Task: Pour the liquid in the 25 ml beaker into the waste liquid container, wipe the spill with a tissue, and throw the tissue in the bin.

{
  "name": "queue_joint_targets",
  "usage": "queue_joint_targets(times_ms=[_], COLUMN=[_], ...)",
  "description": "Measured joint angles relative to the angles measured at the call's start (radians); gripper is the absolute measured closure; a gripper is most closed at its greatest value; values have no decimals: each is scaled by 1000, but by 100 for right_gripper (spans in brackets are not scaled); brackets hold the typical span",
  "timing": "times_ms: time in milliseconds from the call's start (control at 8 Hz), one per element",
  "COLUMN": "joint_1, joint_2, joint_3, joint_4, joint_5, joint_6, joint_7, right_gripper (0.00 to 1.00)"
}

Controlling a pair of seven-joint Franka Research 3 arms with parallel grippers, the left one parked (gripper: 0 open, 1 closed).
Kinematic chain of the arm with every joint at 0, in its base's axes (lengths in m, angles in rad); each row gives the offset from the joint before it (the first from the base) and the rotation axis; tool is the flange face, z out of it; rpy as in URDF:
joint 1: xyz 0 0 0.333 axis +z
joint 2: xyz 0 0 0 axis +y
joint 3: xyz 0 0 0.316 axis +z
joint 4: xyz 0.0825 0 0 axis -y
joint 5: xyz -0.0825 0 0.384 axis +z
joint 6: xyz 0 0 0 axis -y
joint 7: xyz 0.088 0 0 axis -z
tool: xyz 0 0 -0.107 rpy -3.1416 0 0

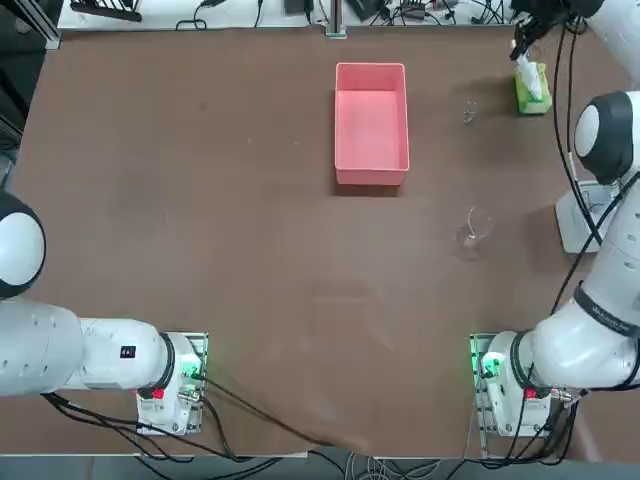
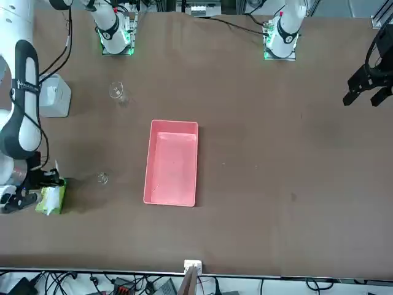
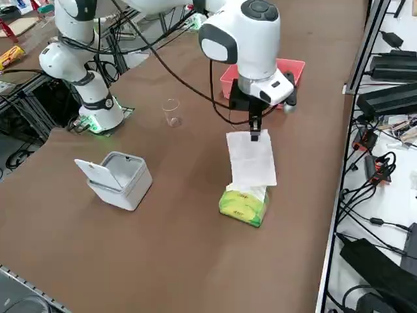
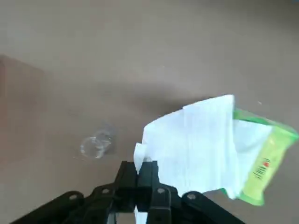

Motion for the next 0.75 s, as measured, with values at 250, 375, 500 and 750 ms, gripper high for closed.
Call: queue_joint_targets(times_ms=[250, 375, 500, 750], joint_1=[24, 34, 40, 48], joint_2=[-3, -5, -5, -6], joint_3=[1, 1, 2, 2], joint_4=[20, 36, 49, 78], joint_5=[35, 65, 104, 200], joint_6=[-8, -27, -52, -116], joint_7=[0, 0, 0, 0], right_gripper=[98, 98, 98, 98])
